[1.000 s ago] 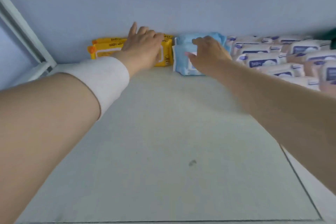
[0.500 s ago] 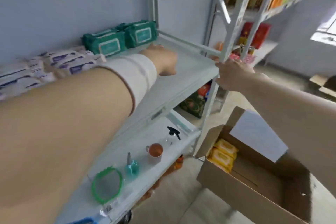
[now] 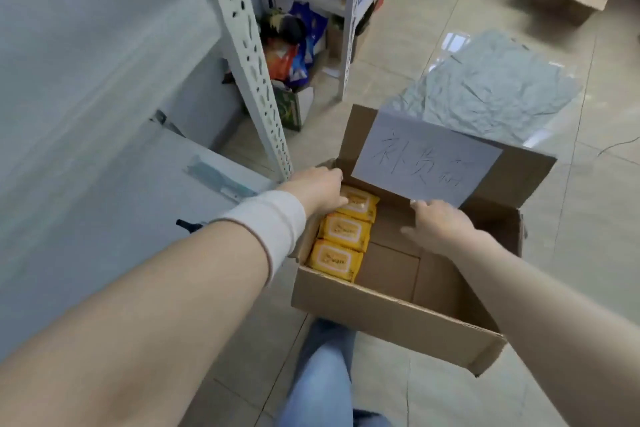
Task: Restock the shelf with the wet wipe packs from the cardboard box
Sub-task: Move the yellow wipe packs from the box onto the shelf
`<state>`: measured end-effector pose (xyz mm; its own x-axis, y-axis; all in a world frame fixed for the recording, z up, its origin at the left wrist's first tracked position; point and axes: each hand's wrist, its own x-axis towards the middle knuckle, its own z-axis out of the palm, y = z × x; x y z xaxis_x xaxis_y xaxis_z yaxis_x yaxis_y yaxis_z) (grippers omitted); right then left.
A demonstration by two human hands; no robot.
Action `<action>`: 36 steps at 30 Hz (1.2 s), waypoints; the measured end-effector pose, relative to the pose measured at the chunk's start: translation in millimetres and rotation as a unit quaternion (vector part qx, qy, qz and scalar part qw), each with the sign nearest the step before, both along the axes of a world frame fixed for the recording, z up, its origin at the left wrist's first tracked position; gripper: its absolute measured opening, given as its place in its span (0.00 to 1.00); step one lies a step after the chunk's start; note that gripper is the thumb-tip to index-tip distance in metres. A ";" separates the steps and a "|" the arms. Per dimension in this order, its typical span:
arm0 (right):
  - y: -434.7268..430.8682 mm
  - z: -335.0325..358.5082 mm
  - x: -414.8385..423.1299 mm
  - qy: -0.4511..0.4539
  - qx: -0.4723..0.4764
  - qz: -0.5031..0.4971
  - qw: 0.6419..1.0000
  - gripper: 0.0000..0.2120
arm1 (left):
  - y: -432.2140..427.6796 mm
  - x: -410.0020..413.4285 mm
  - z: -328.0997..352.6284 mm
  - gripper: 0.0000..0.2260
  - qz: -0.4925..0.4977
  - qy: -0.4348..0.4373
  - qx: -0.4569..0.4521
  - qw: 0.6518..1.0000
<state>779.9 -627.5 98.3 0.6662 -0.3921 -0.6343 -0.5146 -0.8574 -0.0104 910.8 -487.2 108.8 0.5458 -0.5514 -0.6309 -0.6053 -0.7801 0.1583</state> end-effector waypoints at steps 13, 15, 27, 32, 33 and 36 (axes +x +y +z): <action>9.0 -332.0 9.8 0.051 0.304 -0.350 0.884 0.30 | -103.1 24.5 -340.0 0.36 0.298 0.107 0.024 0.948; 11.1 -361.2 16.5 0.024 0.331 -0.396 0.856 0.33 | -113.2 27.9 -368.2 0.36 0.319 0.070 0.004 0.945; -7.5 -410.7 39.0 0.030 0.337 -0.540 0.771 0.34 | -132.5 37.0 -413.9 0.44 0.421 -0.018 0.002 0.907; -14.8 -406.9 37.7 0.024 0.398 -0.512 0.761 0.18 | -141.9 34.5 -410.3 0.42 0.376 -0.009 0.011 0.926; -14.9 -404.2 37.3 0.013 0.412 -0.514 0.752 0.14 | -144.0 33.9 -409.6 0.40 0.372 0.005 0.008 0.928; -15.6 -397.5 31.7 -0.014 0.457 -0.550 0.698 0.08 | -147.9 34.3 -406.8 0.37 0.368 0.032 -0.011 0.929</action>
<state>811.6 -643.1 -299.2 0.2974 -0.1152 -0.9478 -0.8457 0.4289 -0.3175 945.1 -635.0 -297.9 0.7416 -0.0580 -0.6684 0.1015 -0.9751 0.1972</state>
